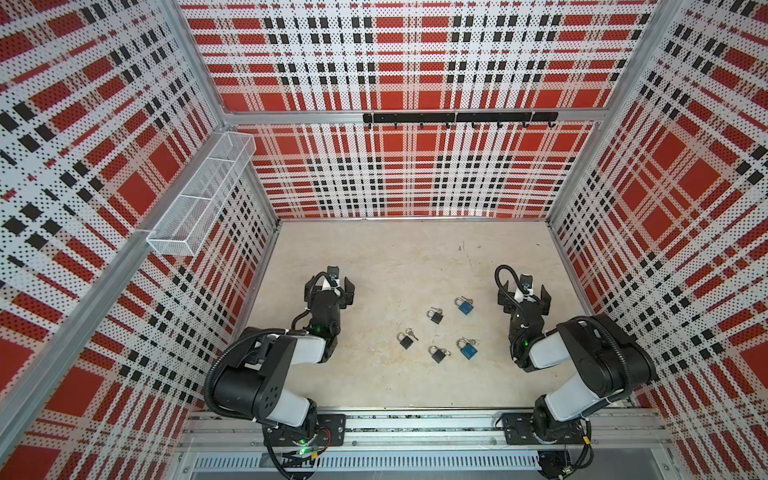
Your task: Lock with the key
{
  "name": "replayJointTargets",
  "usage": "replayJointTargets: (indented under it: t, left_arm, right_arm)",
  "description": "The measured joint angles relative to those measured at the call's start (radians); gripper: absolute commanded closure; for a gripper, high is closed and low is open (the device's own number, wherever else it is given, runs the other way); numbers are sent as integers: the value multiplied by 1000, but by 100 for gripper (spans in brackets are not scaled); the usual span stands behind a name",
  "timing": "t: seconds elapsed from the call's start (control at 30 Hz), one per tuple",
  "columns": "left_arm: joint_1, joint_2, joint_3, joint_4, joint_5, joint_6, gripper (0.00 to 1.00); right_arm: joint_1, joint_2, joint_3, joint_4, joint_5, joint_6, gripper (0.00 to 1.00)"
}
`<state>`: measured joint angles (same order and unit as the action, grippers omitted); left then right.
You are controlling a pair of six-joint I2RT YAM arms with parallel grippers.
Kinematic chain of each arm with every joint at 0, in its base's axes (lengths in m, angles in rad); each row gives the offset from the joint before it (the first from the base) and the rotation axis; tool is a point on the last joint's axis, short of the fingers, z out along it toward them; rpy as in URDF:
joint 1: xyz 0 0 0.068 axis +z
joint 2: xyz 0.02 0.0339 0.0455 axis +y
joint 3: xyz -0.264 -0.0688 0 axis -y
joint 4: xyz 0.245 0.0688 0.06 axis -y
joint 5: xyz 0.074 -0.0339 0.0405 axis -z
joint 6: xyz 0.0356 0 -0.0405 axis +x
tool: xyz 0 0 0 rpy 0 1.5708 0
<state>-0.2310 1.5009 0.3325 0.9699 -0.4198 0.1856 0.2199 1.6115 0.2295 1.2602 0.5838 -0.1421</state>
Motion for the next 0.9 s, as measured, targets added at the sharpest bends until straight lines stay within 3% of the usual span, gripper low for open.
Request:
replayJointTargets:
  t: [0.17,0.33,0.6,0.9]
  left_arm:
    - [61,85,-48,135,75,-37,0]
    - [74,95,-48,144,126,-55,1]
    - [152,93,65,16,250,-105,0]
    - [164,90,67,-31,290,-127,0]
  right_arm:
    - [-30,-8,2,-12,-71,8,0]
    - [-54,11,42,-64,-129,24,0]
    - [-113,3,131,-230,-209,72,0]
    - [-123,3,132,-283,-236,87,0]
